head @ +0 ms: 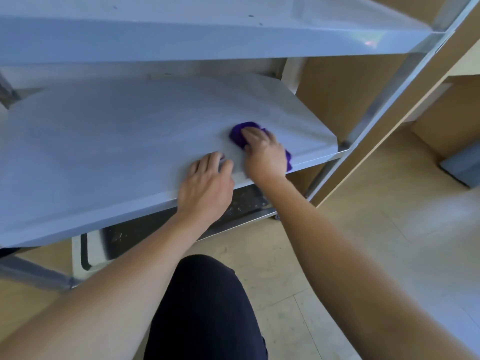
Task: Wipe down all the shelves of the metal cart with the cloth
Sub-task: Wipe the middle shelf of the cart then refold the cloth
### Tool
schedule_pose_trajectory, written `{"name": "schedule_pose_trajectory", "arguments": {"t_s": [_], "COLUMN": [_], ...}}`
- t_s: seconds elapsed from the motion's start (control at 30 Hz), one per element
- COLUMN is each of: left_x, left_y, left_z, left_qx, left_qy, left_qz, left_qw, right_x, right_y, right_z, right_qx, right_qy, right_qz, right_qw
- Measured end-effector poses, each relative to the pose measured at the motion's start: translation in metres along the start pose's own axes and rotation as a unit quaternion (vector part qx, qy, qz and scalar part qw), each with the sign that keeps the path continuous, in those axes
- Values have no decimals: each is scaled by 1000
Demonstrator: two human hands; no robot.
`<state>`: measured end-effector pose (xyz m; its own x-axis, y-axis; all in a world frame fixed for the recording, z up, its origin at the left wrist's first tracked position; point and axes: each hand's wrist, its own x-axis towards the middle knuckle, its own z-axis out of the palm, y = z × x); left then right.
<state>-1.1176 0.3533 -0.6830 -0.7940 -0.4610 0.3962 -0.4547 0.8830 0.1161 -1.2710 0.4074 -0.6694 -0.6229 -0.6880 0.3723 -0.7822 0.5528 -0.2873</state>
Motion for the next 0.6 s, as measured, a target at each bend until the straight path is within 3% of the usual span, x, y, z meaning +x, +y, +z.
{"name": "schedule_pose_trajectory", "arguments": {"t_s": [0.17, 0.37, 0.5, 0.53, 0.6], "left_x": [-1, -1, -3, -3, -4], "left_y": [-4, -1, -3, -2, -2], "left_z": [-1, -4, -3, -4, -4], "left_qx": [-8, -19, -10, -9, -6], "left_qy": [4, -13, -14, -12, -7], "left_qz": [7, -5, -1, -2, -2], "left_qw": [1000, 1000, 1000, 1000, 1000], "right_x": [7, 26, 30, 28, 20], "right_y": [33, 107, 82, 66, 32], "right_z": [-11, -38, -30, -26, -14], "right_qx": [43, -2, -5, -17, -29], "right_qy": [-52, -13, -17, -26, -43], "right_qz": [-41, 159, 232, 215, 99], "right_qw": [997, 987, 972, 976, 994]}}
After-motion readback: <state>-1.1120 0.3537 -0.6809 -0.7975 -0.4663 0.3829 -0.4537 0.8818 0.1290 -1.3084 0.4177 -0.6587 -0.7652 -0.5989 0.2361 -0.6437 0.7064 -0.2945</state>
